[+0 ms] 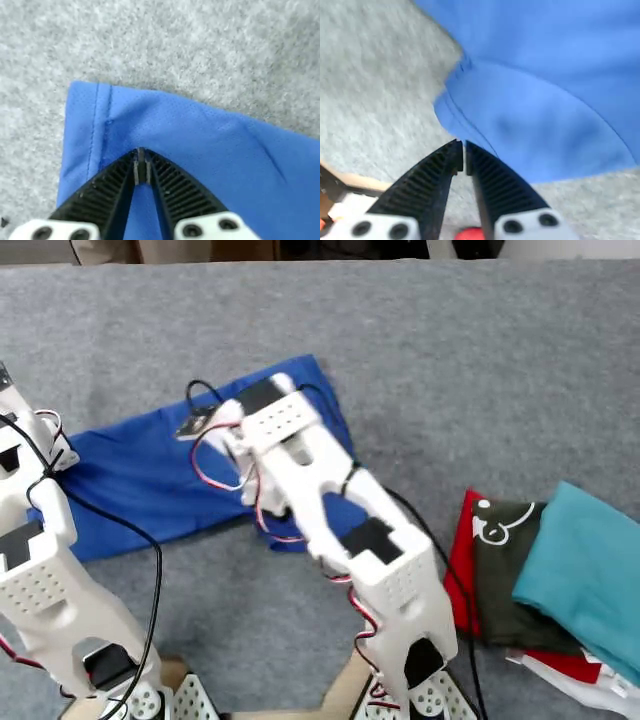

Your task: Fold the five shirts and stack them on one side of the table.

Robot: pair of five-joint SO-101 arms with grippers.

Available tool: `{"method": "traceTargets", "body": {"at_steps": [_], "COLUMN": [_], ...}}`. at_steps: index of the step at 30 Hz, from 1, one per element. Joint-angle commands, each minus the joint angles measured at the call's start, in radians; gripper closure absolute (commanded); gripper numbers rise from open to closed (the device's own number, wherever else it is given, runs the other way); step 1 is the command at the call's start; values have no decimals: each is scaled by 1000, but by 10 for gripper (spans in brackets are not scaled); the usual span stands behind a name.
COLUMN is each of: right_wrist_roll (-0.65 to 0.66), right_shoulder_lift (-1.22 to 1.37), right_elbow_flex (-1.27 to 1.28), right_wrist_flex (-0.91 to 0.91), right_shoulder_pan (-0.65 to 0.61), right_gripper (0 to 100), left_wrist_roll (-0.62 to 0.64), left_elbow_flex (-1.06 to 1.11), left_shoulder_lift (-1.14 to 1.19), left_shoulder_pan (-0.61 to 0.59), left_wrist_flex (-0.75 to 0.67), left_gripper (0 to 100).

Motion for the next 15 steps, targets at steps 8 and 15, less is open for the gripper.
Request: {"method": "traceTargets", "body": {"at_steps": [8,15], "right_wrist_roll": [331,410], "right_shoulder_lift": [-361,-450], "right_elbow_flex": [430,766], "right_wrist_flex": [-186,-540], "right_shoulder_pan": [56,58], "right_gripper": [843,713], "left_wrist_roll": [2,2], "left_elbow_flex": [-31,-31], "left_shoulder_lift": [-1,-1], "left_shoulder_pan": [-12,-12], "left_wrist_flex": [6,6], "left_gripper": [981,981]}}
